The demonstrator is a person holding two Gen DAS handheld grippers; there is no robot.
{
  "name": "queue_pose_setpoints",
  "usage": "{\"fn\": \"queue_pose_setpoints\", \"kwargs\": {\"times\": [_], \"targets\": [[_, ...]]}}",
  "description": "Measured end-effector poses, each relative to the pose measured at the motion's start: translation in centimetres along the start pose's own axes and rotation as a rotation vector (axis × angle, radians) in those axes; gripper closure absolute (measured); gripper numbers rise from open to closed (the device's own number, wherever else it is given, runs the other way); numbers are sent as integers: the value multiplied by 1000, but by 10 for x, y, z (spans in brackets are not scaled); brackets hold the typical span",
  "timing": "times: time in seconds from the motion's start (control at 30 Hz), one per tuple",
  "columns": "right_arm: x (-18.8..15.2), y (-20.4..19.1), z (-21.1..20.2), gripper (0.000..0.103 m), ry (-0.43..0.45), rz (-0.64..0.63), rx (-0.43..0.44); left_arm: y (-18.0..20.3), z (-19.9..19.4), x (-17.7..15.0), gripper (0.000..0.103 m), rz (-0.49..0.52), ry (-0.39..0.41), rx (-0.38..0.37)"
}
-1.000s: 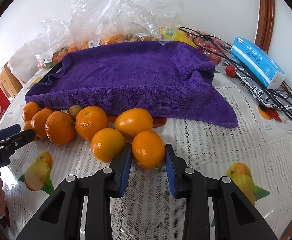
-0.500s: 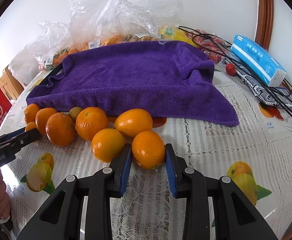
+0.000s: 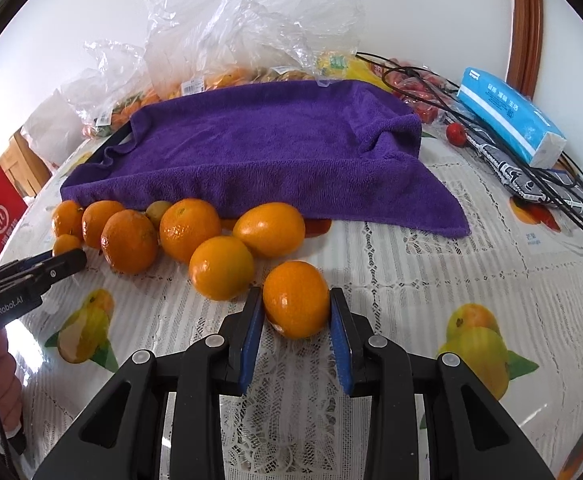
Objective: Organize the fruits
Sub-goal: 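Close the right gripper on the small orange while the left gripper grasps another orange, then lift the right gripper's orange over the purple towel while the left gripper carries its orange there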
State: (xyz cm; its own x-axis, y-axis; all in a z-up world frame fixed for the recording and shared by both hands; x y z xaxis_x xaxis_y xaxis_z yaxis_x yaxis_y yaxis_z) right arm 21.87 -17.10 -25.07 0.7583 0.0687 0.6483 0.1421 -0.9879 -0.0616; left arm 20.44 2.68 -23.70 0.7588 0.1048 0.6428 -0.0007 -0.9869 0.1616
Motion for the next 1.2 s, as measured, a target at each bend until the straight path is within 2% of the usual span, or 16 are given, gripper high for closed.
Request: {"fn": "queue_pose_setpoints", "kwargs": {"times": [0.17, 0.3, 0.57, 0.93, 1.2], "targets": [[1, -4, 1, 71, -4, -32, -33, 2, 0, 0, 72, 14, -2, 26], [1, 1, -1, 71, 1, -3, -6, -1, -4, 0, 73, -18, -10, -14], [4, -1, -21, 71, 23, 12, -19, 2, -27, 0, 73, -25, -17, -55], [67, -8, -56, 71, 143, -3, -27, 6, -56, 52, 72, -19, 80, -59], [118, -14, -34, 71, 180, 0, -7, -8, -46, 102, 72, -23, 138, -5]]}}
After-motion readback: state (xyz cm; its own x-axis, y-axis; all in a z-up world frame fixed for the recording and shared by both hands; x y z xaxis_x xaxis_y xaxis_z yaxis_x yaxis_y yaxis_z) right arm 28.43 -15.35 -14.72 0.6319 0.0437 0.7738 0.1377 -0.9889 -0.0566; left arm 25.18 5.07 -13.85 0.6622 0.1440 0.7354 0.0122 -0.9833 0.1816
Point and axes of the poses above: each gripper's, at about its wrist camera, not at the fingertips, and z roughly the way its jaws point, y to its right, x to its top, the point moved 8 cm from there along z, roughly the way its jaws point, and after that the axes turned 1 degree about -x, right-handed, at the moved point
